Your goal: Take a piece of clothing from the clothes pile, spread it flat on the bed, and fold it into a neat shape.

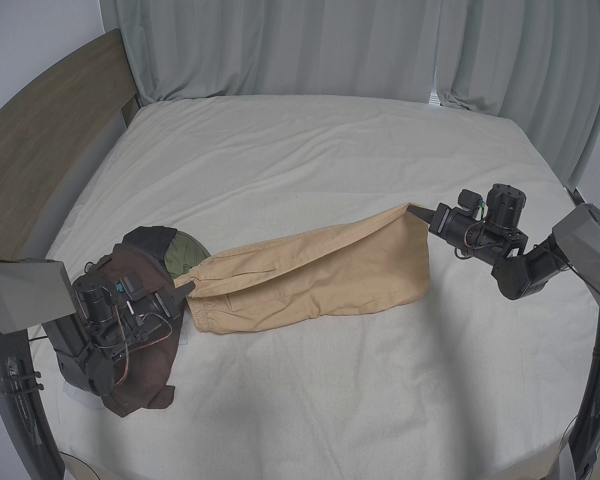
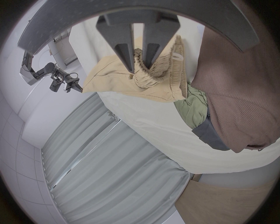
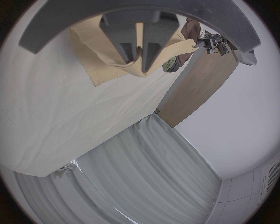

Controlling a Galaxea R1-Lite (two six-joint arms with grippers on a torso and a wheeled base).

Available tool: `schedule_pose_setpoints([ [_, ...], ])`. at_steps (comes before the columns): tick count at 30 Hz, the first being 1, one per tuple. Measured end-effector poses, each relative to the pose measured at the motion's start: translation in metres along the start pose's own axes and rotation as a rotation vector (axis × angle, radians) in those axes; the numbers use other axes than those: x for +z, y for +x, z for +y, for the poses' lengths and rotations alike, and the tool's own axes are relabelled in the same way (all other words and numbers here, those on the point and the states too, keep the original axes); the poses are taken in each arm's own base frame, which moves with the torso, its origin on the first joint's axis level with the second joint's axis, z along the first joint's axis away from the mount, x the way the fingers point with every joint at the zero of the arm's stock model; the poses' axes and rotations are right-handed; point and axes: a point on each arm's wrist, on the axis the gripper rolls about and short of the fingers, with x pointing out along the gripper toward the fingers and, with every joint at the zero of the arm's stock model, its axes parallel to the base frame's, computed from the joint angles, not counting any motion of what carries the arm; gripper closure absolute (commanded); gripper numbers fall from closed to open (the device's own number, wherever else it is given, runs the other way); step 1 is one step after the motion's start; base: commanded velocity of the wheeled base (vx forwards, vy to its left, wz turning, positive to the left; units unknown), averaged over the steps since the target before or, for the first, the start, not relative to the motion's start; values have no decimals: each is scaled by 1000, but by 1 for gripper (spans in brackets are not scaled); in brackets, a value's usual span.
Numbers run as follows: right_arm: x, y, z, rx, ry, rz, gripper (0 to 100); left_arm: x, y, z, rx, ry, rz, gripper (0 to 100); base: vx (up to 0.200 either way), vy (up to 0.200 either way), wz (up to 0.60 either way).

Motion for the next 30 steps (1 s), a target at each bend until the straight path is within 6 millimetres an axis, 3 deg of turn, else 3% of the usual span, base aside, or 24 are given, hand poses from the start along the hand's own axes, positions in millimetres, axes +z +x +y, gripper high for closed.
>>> schedule_pose_setpoints([
  [27, -19, 37, -34, -6, 8, -3, 100, -1, 39, 22, -21, 4, -44, 100, 0, 0, 0],
  [28, -19, 38, -34, -5, 7, -4, 100, -1, 40, 23, -21, 4, -44, 0, 0, 0, 0],
  [30, -20, 39, -35, -5, 7, -4, 100, -1, 41, 24, -21, 5, -45, 0, 0, 0, 0],
])
